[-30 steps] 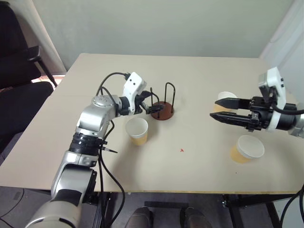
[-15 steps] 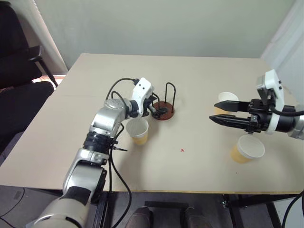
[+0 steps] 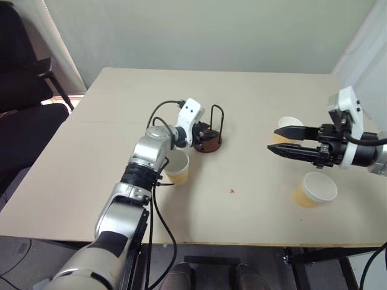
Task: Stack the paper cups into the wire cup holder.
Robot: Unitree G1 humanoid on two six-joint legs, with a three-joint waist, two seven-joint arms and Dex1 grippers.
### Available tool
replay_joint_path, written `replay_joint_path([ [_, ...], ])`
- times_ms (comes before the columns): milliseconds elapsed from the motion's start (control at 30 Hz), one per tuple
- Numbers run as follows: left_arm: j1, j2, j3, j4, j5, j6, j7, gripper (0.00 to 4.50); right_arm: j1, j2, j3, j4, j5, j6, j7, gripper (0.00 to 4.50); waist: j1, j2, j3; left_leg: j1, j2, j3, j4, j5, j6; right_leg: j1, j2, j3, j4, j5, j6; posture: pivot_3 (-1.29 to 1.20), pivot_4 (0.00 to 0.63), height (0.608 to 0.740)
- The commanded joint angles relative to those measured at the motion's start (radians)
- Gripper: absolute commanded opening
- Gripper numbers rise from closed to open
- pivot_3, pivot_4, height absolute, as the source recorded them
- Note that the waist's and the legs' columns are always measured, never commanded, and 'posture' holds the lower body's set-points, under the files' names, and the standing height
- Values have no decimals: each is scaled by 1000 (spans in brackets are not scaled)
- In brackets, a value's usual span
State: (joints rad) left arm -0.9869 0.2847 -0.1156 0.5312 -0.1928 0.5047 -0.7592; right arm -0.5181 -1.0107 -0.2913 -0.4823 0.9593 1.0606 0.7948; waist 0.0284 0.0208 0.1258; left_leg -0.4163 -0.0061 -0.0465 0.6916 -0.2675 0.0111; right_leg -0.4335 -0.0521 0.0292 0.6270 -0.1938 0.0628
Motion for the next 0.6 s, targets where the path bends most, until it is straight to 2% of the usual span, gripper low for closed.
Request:
replay_joint_path([
  [33,-21,22,6,-75,-3,0,-30,717,6,-26,-42,-27,8,-12,-8,2694,0,0,0,0,0,0,0,0,0,0,0,0,0,0,0,0,150,740],
  [100,-9,35,-2,-112,-4,12,-49,54,16,-29,-47,-29,9,-14,-10,2694,0,0,0,0,0,0,0,0,0,0,0,0,0,0,0,0,150,740],
  [333,29,73,-42,-277,-45,65,-182,54,32,-58,-70,-19,3,-24,1,2694,1,0,0,0,0,0,0,0,0,0,0,0,0,0,0,0,150,740],
  [600,64,41,-148,-419,-120,108,-364,54,107,-232,-301,0,84,81,101,2694,13,0,0,-2,0,0,0,0,1,0,-1,0,-1,0,1,0,150,740],
])
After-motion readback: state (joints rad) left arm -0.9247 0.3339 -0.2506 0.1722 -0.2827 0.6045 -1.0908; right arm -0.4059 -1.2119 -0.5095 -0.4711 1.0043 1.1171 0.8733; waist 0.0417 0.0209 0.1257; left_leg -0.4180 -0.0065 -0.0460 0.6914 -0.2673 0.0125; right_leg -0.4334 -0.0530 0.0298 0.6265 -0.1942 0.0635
